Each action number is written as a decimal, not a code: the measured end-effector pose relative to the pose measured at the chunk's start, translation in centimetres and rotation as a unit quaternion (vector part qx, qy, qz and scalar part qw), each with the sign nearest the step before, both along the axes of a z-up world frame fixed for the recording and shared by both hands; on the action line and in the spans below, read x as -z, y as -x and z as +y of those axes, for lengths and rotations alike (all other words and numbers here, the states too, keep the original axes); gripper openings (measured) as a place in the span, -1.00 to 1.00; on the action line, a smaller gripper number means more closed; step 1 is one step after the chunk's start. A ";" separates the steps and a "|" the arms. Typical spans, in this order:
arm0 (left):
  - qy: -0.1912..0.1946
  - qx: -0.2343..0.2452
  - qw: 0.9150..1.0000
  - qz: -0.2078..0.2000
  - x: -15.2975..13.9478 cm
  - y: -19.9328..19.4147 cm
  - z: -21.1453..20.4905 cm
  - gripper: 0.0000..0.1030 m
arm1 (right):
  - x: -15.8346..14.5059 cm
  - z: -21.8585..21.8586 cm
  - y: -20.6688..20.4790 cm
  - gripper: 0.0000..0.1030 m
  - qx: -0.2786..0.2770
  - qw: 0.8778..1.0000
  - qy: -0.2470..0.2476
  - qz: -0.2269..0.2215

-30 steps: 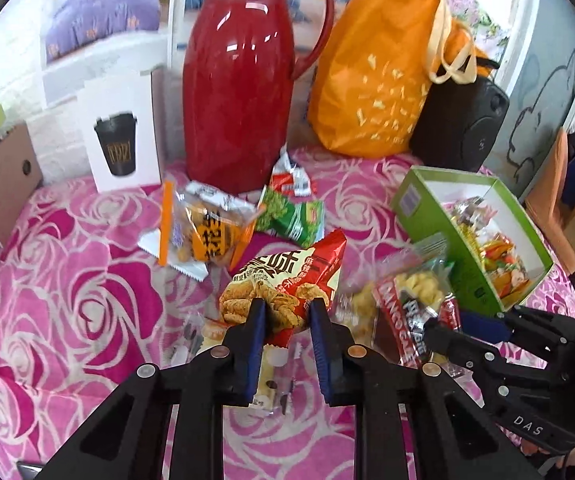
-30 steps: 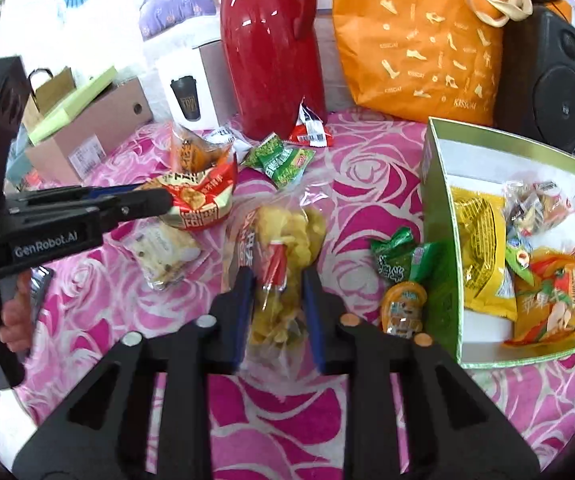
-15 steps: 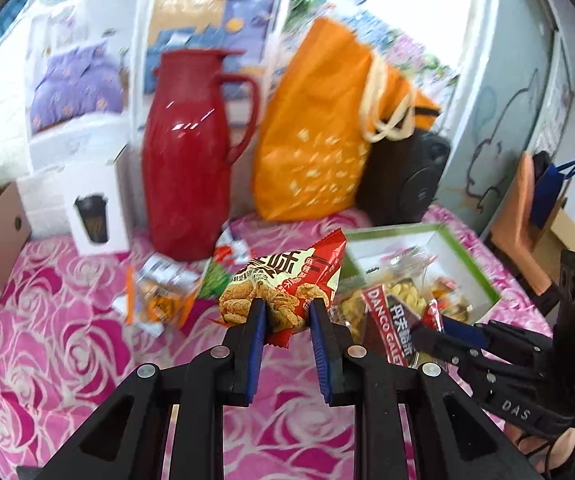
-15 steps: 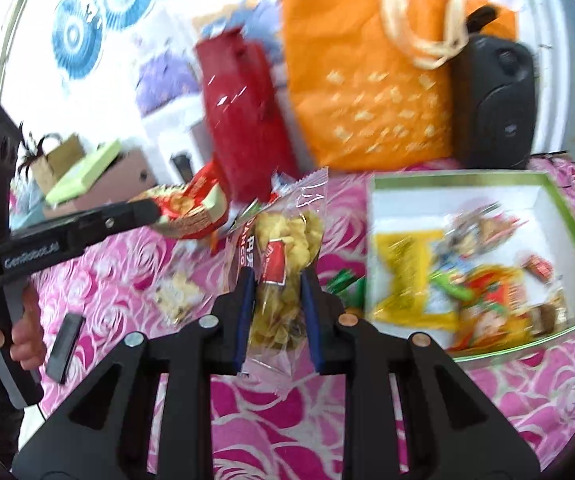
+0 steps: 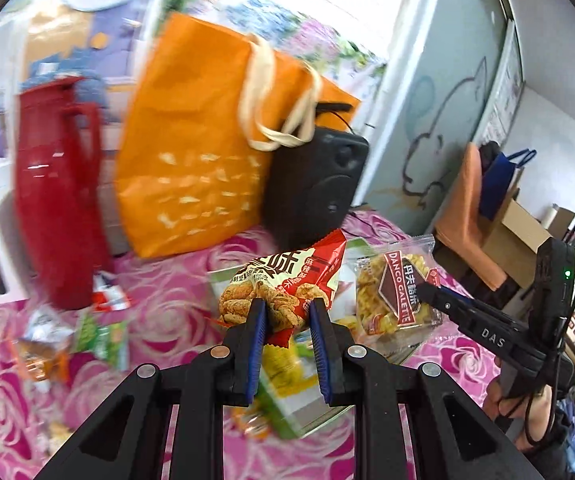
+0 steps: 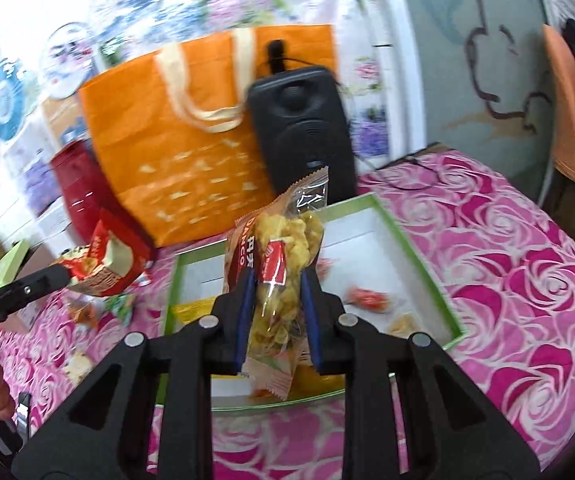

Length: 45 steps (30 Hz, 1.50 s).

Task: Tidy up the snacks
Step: 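Lower both held packs into the white box and open both tools, then withdraw both tools from the box toward the snack pile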

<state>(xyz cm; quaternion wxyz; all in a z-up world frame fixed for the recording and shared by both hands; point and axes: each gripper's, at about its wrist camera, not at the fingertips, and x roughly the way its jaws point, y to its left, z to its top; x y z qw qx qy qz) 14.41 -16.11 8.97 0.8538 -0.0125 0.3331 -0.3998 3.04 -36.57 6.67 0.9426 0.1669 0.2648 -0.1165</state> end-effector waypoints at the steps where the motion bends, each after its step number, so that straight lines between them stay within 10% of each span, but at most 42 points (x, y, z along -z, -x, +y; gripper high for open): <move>1: 0.000 0.004 1.000 0.003 0.2 -0.2 -0.7 -0.58 | 0.2 -0.9 0.1 -0.50 0.010 1.000 -0.002 0.003; 13: -0.039 -0.005 0.999 0.033 5.2 -3.7 -7.4 -0.50 | 4.4 -6.2 -2.7 -0.39 0.036 0.998 -0.034 0.031; 14: -0.035 -0.008 0.998 0.044 5.7 -4.1 -7.3 -0.38 | 4.9 -6.0 -3.4 -0.29 0.033 0.998 -0.020 0.047; 16: -0.033 -0.016 0.997 0.067 6.4 -4.8 -7.1 0.66 | 5.8 -5.3 -4.2 0.82 0.027 0.997 0.016 0.074; 17: -0.033 -0.032 0.997 0.068 6.8 -4.9 -6.8 0.74 | 6.0 -4.9 -4.1 0.96 0.023 0.996 0.033 0.074; 34: -0.044 -0.069 0.995 0.050 4.8 -3.0 -2.3 0.75 | 3.0 -2.6 -1.6 0.99 0.018 0.997 0.046 0.056; 45: -0.047 -0.166 0.984 0.049 4.5 1.1 7.7 0.75 | 0.2 4.7 -0.5 0.99 -0.101 0.994 0.036 0.027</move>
